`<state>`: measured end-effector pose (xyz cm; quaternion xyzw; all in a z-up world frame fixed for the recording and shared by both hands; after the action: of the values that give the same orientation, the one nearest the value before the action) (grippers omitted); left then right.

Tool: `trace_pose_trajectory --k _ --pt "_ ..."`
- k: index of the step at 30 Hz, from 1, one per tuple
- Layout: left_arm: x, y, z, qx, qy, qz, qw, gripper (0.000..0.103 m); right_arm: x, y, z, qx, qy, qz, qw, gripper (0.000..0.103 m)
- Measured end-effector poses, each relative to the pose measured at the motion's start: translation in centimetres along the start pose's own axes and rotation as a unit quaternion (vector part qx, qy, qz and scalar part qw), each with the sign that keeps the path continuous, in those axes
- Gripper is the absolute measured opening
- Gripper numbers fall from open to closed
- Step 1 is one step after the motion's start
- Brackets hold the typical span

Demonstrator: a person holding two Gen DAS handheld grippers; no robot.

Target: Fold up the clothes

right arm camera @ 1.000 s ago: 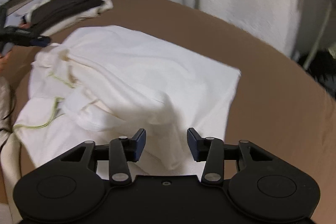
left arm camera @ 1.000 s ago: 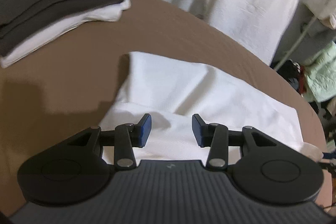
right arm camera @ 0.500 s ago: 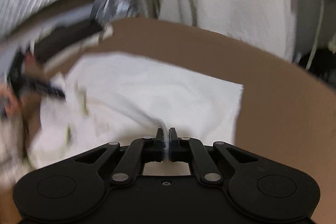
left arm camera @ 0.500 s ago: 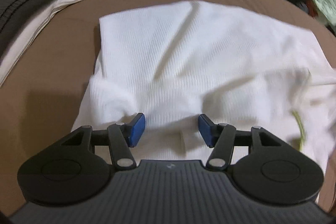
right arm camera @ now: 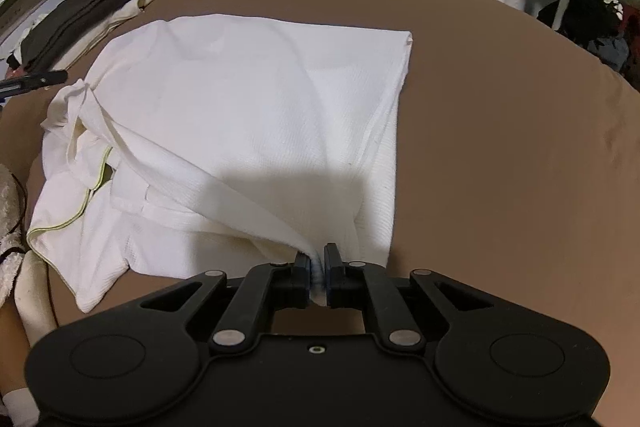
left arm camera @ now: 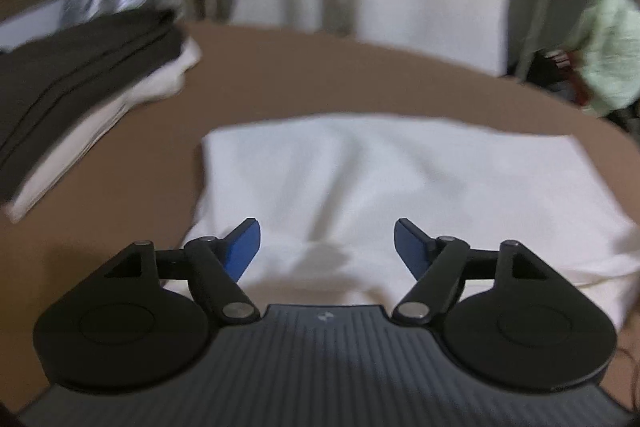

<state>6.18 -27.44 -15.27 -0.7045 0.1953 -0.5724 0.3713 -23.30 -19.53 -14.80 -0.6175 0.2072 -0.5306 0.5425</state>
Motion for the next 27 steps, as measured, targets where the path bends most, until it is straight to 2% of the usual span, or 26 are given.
trace_pose_trajectory --k 1,2,3,5,7,8,9,10,11,12,14,16,18,20,21,22,23,24,25,27 --pt "-0.6 1.1 0.5 0.012 -0.001 0.027 0.9996 0.083 0.0 0.0 -0.3 -0.001 0.005 0.002 1.0 0.009" --pt "-1.7 2.6 1.0 0.027 0.001 0.071 0.9971 0.094 0.0 -0.1 -0.6 -0.003 0.011 0.001 1.0 0.009" --pt "-2.9 4.1 1.5 0.043 0.002 0.118 0.9921 0.097 -0.1 -0.3 -0.8 -0.003 0.019 -0.001 1.0 0.011" --pt "-3.7 5.3 2.2 0.024 -0.039 0.147 0.9881 0.095 -0.1 -0.6 -1.2 0.002 0.033 -0.003 0.999 0.017" --pt "-3.3 5.1 2.6 -0.007 -0.068 0.136 0.9883 0.076 -0.1 -0.3 -1.3 0.005 0.037 -0.002 0.999 0.03" --pt "-3.0 4.9 2.6 -0.019 -0.075 0.13 0.9886 0.058 -0.1 -0.1 -1.3 0.005 0.038 0.001 0.999 0.039" --pt "-2.8 4.4 2.4 -0.02 -0.067 0.118 0.9906 0.036 -0.1 0.3 -1.4 0.005 0.042 0.004 0.999 0.039" --pt "-2.5 3.8 2.0 -0.016 -0.05 0.102 0.9934 0.021 0.0 0.7 -1.7 0.004 0.048 0.008 0.999 0.035" --pt "-2.2 3.2 1.6 -0.012 -0.034 0.085 0.9957 0.017 0.1 1.1 -1.7 0.004 0.051 0.01 0.999 0.003" --pt "-1.7 2.3 1.3 -0.003 -0.017 0.067 0.9976 0.016 0.2 1.1 -1.5 0.004 0.047 0.009 0.999 0.004" --pt "-0.6 -0.1 0.8 0.009 0.005 0.03 0.9995 0.016 1.1 -0.9 -1.0 -0.018 0.019 -0.029 0.999 0.004" --pt "-0.2 -2.7 0.9 -0.008 -0.011 0.011 0.9998 0.016 1.6 -4.2 -0.3 -0.014 0.016 -0.071 0.997 0.004" --pt "-1.3 -3.9 1.3 -0.01 -0.023 0.025 0.9994 0.022 1.6 -7.0 0.5 -0.011 0.008 -0.101 0.995 0.004" --pt "-3.0 -3.0 2.0 0.02 -0.016 0.07 0.9972 0.036 0.5 -6.2 0.5 -0.054 -0.012 -0.07 0.996 0.006" --pt "-3.7 -2.5 2.4 0.038 -0.011 0.094 0.9948 0.039 0.0 -5.8 0.5 -0.077 -0.023 -0.052 0.995 0.016" --pt "-4.1 -2.1 2.8 0.054 -0.012 0.109 0.9925 0.039 -0.8 -4.3 0.2 -0.113 -0.034 -0.015 0.993 0.023" --pt "-3.8 -2.2 3.0 0.06 -0.016 0.109 0.9921 0.042 -1.4 -3.0 -0.2 -0.147 -0.046 0.017 0.988 0.036" --pt "-3.4 -2.6 3.1 0.061 -0.02 0.102 0.9927 0.046 -2.0 -1.8 -0.5 -0.181 -0.057 0.047 0.981 0.037" --pt "-2.8 -3.1 3.1 0.059 -0.025 0.089 0.994 0.049 -1.7 -2.0 0.1 -0.169 -0.057 0.035 0.983 0.037" --pt "-1.6 -4.5 3.1 0.052 -0.03 0.055 0.9967 0.066 -0.9 -3.0 1.7 -0.133 -0.054 -0.001 0.99 0.037"
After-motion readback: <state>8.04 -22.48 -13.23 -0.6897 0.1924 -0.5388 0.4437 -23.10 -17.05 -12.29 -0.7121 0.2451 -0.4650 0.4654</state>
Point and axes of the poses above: each gripper's, at about its wrist camera, not at the fingertips, and y roughly the way its jaws point, z to its left, x to its top, the point moved 10 cm from there along y, roughly the way its jaws point, and after that the axes turned 4 degrees about z, right-handed, at the moved point
